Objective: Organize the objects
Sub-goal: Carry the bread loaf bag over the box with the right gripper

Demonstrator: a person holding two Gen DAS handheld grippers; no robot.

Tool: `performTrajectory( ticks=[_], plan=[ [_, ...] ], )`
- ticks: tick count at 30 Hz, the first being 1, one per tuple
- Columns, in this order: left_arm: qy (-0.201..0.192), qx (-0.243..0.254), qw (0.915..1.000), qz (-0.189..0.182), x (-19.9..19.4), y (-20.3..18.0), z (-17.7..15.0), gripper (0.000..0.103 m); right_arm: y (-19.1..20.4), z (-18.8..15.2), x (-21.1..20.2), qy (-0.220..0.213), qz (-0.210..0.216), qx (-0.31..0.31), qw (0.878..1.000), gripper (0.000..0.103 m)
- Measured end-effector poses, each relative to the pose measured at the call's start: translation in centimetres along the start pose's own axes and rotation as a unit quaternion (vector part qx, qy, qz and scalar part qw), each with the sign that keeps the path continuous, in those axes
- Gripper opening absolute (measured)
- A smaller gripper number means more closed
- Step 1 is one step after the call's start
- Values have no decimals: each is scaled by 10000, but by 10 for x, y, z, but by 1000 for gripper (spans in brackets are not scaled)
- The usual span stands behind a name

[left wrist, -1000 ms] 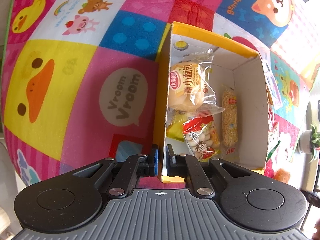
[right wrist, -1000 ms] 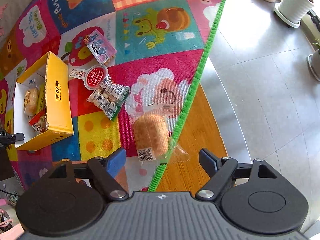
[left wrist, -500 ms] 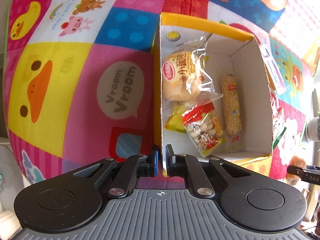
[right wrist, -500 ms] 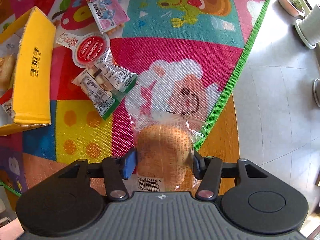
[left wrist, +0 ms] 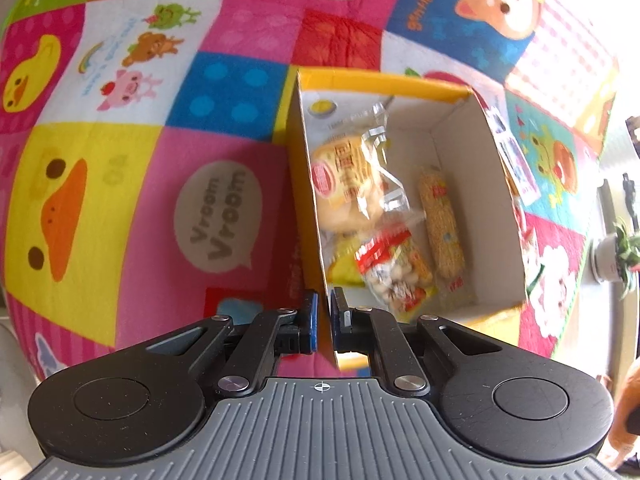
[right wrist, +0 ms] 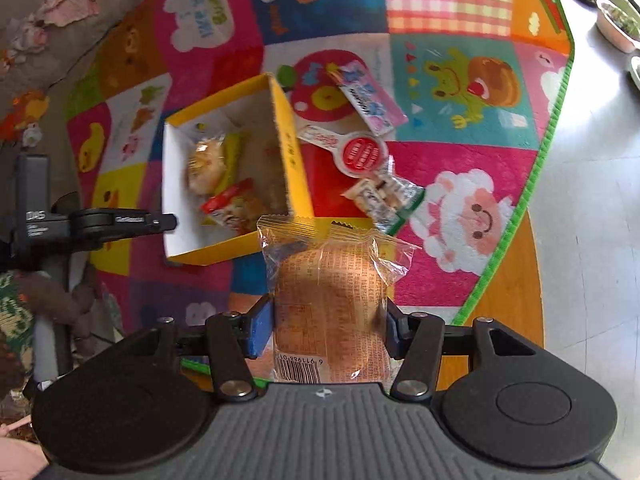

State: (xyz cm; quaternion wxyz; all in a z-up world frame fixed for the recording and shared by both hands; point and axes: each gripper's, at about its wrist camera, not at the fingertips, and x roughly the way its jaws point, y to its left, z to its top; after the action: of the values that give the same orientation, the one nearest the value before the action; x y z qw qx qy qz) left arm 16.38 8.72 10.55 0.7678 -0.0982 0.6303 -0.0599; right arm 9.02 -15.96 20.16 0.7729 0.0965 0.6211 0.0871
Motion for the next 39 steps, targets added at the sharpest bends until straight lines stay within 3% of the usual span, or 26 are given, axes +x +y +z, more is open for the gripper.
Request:
performTrajectory(
  ticks=[6,10,17,25,33,39],
  plan=[
    [257,-82,9996,-96,8,0,-10,8,37,-6,-24,-31,112,35,9999,53],
    [168,94,9997,-178,10,0,-11,8,52,-19,-37,-120,11,-78,9999,53],
    [51,45,9996,-280,11,4,-13,8,59,-33,-32,112,-170,-85,9998,53],
    [27,127,9993,-348,10,6,-13,9,75,-37,-17,290,-88,-186,9994,53],
    [5,11,9993,-378,12,7,-13,9,82,-14,-14,228,29,-110,9997,53],
    [26,-86,9985,-531,8,14,-15,9,84,31,-3,82,249,288,9992,53]
  ],
)
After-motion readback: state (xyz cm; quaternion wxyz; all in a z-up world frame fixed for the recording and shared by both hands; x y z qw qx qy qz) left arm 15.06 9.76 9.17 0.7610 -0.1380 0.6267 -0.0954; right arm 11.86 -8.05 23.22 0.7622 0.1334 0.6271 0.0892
